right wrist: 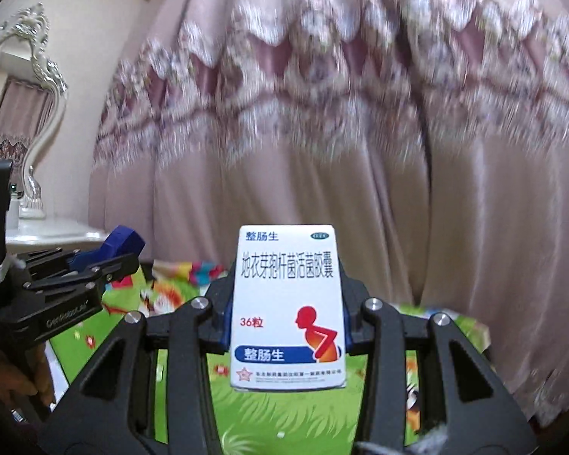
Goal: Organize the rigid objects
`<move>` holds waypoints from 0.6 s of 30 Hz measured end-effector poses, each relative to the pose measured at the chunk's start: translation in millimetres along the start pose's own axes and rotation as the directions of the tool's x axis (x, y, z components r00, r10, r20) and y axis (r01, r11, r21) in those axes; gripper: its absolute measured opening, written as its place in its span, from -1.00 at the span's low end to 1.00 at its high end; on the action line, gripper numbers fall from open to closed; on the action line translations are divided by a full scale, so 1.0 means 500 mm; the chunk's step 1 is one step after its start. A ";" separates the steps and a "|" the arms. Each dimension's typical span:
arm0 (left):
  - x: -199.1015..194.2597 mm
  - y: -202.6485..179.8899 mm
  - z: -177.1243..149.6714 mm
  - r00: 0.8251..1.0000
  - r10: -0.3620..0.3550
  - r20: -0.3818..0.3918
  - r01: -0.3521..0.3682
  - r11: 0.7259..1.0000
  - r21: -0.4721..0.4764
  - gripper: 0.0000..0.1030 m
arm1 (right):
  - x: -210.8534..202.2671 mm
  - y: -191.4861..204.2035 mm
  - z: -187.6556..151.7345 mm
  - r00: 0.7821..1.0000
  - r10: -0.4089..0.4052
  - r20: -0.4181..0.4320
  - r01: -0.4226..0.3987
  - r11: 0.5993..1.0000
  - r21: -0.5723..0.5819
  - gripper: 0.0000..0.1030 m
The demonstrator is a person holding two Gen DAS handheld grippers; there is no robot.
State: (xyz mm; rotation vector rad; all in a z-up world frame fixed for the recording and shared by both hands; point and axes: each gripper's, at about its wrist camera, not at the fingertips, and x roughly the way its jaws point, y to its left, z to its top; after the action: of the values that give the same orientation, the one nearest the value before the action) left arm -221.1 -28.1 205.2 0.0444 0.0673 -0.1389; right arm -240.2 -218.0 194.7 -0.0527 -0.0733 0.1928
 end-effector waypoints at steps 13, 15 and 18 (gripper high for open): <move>-0.086 0.042 -0.022 0.999 0.047 0.011 -0.047 0.998 -0.029 -0.44 | -0.047 0.049 0.037 0.998 0.056 0.038 -0.054 0.997 -0.053 -0.13; -0.094 0.055 -0.031 0.998 0.062 0.007 -0.062 0.997 -0.038 -0.44 | -0.047 0.059 0.034 0.997 0.072 0.034 -0.070 0.996 -0.056 -0.13; -0.108 0.077 -0.042 0.996 0.090 0.009 -0.089 0.995 -0.051 -0.44 | -0.050 0.072 0.036 0.995 0.089 0.038 -0.086 0.994 -0.066 -0.13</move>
State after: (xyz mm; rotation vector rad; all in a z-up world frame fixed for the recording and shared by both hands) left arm -270.5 18.2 189.8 -0.0038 0.0573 -0.0479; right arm -272.9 -186.6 208.9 -0.1158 -0.1185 0.2795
